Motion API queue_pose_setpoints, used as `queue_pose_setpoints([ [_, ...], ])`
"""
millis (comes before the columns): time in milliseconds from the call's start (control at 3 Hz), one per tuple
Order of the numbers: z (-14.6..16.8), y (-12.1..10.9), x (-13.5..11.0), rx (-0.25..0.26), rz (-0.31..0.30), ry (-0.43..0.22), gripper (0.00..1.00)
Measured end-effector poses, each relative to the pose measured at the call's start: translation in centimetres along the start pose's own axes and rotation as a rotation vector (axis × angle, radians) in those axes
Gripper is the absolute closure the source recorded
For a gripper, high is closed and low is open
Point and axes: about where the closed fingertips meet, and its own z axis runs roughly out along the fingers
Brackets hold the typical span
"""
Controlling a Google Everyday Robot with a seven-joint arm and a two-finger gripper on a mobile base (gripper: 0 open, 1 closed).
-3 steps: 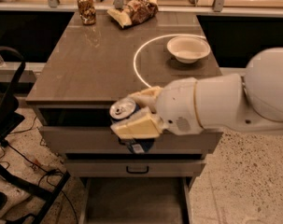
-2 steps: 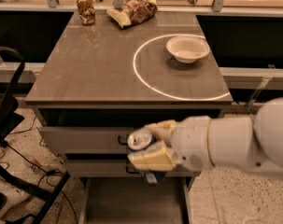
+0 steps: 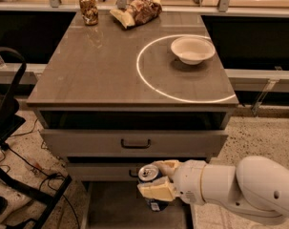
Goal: Place pepsi can into bottom drawer
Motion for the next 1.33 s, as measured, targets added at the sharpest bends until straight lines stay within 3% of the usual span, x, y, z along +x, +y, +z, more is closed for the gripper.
queue_pose_setpoints([
  [333,1.6,-2.0,2.9,0.031,0.031,-0.055,1.0],
  [667,1.6,-2.0,3.0,0.03,0.031,-0.056,1.0],
  [1000,3.4,-4.7,8.6,-0.001,0.014,-0.097,1.0],
  [1333,5.0,-8.2,15.1,-0.085,-0.055,-0.104,1.0],
])
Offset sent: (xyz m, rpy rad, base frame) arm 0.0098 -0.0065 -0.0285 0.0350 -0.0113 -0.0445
